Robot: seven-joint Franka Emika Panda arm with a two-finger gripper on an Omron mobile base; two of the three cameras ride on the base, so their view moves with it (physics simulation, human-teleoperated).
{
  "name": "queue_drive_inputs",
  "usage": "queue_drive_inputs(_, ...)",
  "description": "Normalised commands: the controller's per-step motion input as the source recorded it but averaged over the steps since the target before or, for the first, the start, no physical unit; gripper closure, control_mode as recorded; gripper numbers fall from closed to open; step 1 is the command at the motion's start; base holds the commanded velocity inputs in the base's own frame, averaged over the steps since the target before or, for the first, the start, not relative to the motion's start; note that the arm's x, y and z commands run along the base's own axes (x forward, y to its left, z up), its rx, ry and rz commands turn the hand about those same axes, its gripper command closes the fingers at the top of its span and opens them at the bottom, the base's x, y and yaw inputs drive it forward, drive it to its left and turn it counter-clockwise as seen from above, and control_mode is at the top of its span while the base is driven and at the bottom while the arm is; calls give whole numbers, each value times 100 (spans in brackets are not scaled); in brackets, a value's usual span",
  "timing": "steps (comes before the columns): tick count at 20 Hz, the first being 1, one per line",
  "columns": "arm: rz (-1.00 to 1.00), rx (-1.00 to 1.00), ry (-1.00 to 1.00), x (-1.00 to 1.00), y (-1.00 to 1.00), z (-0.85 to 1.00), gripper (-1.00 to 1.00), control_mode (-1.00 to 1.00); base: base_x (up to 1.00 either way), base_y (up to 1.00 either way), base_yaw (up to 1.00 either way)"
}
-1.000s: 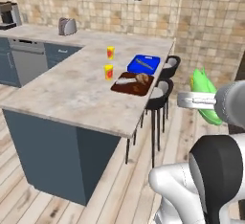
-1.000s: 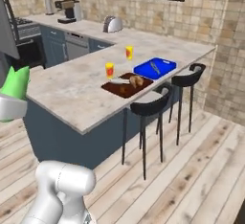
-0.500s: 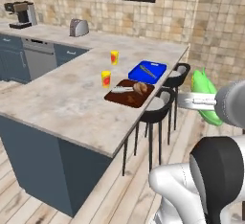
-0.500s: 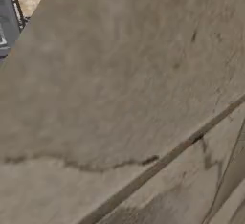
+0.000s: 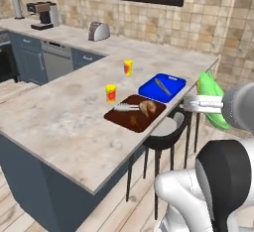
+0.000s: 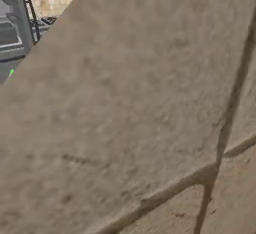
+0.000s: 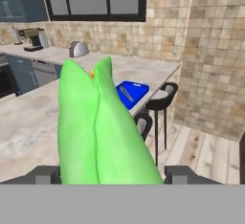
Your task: Gather the corn and avocado from the fridge and place them on a tray on the dining counter. Then gather the chicken drumsticks from the fridge and place them on the other tray.
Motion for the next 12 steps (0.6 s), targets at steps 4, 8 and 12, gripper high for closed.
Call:
queue_drive_inputs(4, 0, 0, 0, 0, 0, 0, 100, 100, 33, -65, 32)
queue_drive_inputs(8, 0, 0, 0, 0, 0, 0, 100, 100, 26, -68, 32)
queue_drive_inputs(12, 0, 0, 0, 0, 0, 0, 100, 100, 18, -71, 32)
